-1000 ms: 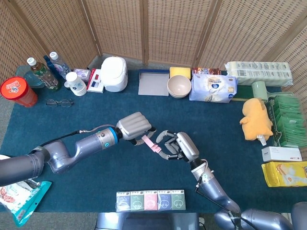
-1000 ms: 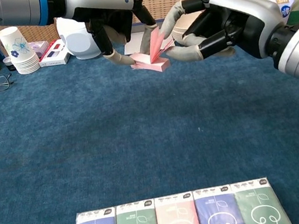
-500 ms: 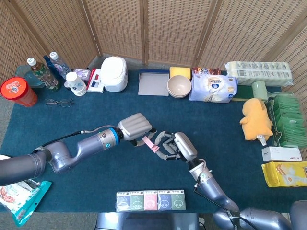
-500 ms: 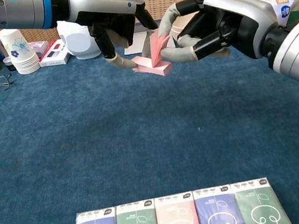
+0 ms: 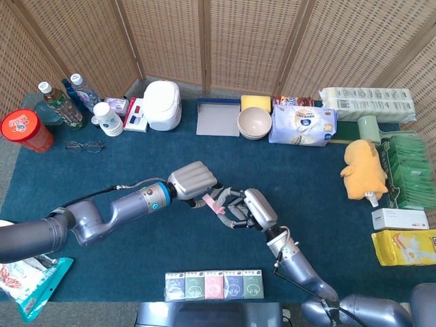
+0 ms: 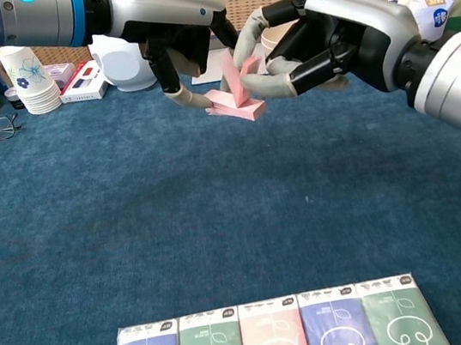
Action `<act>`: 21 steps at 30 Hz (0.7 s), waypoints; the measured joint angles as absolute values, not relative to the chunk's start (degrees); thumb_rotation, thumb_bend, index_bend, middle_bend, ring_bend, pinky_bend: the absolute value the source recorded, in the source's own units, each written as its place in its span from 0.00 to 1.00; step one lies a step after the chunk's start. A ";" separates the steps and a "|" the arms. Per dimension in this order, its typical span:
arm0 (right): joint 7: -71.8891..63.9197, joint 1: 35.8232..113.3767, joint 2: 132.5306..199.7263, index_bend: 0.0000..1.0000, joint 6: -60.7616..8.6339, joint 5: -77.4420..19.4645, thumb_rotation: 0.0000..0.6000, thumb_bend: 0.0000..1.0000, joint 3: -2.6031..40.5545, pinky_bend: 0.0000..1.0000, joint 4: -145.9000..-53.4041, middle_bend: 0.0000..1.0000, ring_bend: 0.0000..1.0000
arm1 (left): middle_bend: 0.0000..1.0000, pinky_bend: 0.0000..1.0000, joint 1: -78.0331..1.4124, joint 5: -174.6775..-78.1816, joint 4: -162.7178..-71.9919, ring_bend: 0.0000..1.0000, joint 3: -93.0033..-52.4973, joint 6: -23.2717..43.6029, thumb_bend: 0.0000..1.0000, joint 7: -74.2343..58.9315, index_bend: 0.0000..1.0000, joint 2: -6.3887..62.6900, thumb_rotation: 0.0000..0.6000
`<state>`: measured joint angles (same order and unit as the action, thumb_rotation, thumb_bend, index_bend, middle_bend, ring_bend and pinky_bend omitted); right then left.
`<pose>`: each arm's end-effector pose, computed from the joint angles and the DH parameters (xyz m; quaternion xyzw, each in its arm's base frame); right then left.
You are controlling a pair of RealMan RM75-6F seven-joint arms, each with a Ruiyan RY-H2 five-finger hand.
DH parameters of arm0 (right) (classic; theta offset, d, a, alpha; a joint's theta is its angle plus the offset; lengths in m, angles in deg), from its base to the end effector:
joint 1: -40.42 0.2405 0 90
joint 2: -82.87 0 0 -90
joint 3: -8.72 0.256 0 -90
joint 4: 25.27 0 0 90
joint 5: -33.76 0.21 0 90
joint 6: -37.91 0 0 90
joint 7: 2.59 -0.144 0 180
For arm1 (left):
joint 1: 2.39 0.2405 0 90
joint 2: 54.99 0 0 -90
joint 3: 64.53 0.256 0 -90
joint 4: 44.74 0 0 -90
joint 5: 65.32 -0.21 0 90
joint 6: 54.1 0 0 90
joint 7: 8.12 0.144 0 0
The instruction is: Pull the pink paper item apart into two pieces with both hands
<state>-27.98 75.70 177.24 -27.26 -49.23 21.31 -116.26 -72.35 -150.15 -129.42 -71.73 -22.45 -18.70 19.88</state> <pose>-0.0957 -0.2951 -0.0151 0.5420 -0.5634 0.6057 0.1479 -0.0166 0.3842 0.0097 -0.8948 -0.2346 -0.3196 0.2052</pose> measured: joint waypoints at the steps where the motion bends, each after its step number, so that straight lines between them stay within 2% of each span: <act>1: -27.86 75.80 177.23 0.52 -27.08 -49.19 1.00 0.35 21.28 1.00 -116.28 1.00 1.00 | 1.00 1.00 -72.46 -150.09 -129.35 1.00 -71.72 -22.59 0.39 -18.72 0.66 19.91 1.00; 21: -29.40 75.65 176.22 0.45 -26.68 -47.93 1.00 0.38 21.29 1.00 -114.88 1.00 1.00 | 1.00 1.00 -71.65 -150.51 -128.39 1.00 -70.79 -21.25 0.39 -20.00 0.66 19.15 1.00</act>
